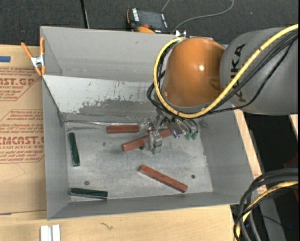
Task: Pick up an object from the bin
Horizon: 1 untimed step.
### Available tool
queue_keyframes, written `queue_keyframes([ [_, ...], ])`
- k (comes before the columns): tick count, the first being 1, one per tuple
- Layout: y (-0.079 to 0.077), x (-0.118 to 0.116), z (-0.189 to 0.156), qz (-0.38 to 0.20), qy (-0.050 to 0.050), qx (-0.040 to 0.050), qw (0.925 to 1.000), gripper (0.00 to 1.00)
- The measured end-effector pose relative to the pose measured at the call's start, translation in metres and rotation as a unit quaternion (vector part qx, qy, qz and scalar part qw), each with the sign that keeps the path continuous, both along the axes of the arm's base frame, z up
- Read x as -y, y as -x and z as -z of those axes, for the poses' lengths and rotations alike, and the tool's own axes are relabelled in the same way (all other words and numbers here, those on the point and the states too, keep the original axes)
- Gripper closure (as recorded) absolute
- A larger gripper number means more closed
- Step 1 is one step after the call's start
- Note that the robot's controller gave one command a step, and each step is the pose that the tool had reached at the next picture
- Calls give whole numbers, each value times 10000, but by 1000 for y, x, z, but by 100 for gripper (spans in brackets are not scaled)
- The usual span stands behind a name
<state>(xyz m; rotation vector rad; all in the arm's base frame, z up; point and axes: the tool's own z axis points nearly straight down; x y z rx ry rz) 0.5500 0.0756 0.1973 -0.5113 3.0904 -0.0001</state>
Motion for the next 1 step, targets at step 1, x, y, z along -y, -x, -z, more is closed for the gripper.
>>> queue_keyframes([
  [1,34,-46,-46,-1339,0,-18,9910,100],
])
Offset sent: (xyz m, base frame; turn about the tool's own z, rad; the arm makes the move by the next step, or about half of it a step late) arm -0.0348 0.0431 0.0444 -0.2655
